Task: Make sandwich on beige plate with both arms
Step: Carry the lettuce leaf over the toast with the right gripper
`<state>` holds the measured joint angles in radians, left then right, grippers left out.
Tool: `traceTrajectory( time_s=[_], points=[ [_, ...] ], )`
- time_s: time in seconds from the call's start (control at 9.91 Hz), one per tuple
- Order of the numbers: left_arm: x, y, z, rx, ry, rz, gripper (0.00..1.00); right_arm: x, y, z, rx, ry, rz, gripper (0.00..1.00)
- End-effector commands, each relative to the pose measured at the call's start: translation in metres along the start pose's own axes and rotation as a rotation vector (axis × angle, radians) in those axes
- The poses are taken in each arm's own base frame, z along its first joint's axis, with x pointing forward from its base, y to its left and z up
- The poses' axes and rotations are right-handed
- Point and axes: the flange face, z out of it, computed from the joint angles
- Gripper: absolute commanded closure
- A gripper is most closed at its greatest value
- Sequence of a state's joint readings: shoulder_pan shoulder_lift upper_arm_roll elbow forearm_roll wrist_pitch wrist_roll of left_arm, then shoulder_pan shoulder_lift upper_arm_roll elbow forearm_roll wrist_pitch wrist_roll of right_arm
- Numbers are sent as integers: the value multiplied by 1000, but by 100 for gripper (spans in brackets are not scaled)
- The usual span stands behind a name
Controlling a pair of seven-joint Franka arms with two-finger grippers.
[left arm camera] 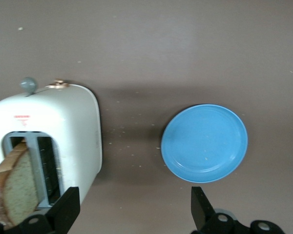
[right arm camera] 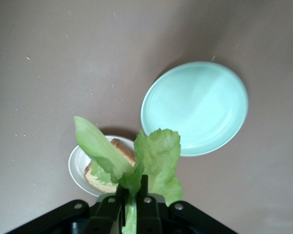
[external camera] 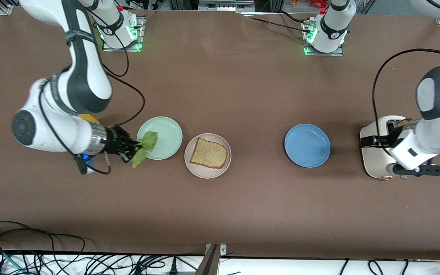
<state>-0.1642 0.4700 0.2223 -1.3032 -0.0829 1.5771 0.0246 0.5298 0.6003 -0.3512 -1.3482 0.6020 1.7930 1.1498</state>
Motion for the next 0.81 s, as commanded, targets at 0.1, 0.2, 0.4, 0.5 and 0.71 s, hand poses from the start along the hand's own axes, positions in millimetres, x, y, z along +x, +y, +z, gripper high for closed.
traceTrajectory(
  time_s=[0.1,0.2,0.4,0.5,0.71],
  points=[
    [-10,-66,-11,35,5,-37,0,-41,-27,76,37,-5,8,100],
    [-14,-100,-10,26,2,1,0,-52,-36,98,81,37,-14,100],
    [-19,-133,-1,14,-15,49,0,-70,-49,130,174,98,-46,100],
    [-22,-149,5,5,-26,26,0,-74,-50,143,174,110,-71,100],
    [-26,-164,20,-17,-44,3,0,-84,-48,170,149,126,-104,100]
  ],
)
